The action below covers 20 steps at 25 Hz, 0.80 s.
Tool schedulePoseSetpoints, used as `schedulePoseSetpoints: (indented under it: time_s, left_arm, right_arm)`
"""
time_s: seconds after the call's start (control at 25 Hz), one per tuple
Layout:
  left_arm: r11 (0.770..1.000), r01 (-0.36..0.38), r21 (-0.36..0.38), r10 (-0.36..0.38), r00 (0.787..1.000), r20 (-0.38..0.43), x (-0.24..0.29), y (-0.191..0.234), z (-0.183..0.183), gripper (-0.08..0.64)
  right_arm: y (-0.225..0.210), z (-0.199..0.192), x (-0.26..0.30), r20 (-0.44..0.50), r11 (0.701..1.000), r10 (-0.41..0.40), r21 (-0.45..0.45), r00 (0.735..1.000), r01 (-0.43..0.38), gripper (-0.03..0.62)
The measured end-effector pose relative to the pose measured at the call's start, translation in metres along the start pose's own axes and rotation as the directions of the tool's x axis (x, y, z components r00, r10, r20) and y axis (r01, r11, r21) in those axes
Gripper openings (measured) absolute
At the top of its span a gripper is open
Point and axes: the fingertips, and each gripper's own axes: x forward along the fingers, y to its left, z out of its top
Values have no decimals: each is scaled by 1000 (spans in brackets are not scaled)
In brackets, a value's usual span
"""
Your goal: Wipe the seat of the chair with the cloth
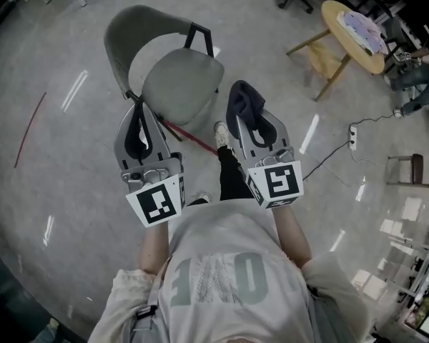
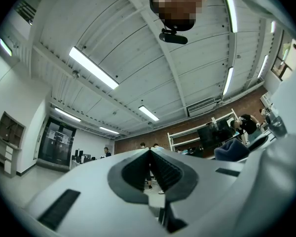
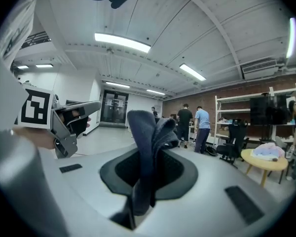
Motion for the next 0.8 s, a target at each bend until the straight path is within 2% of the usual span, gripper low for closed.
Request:
schedulePoseSetpoints:
  time_s: [0.16,0.32,0.52,0.64,0.8]
  left_arm:
    - [999,-28,32,27,1000,15,56,-10,-22,15]
    - [994,-67,90,62,997,52,134,-17,-33,15]
    - [982,-154,110,148,987,63,221,-18,-51,15]
    - [975,-185,124,180,982,50,255,-16,-61,15]
    - [969,-206,135,205,979,22,282,-8,-73,15]
  right_arm:
    - [-36,-7,63,14,998,60,-29,998,-60,58]
    - [-85,9,142,30,991,131,-40,991,-130,58]
    - [-138,16,231,2,973,227,-38,974,-227,58]
    - [-154,20,268,-3,960,277,-42,961,-277,58]
    - [-157,15,303,-19,946,323,19,946,-323,58]
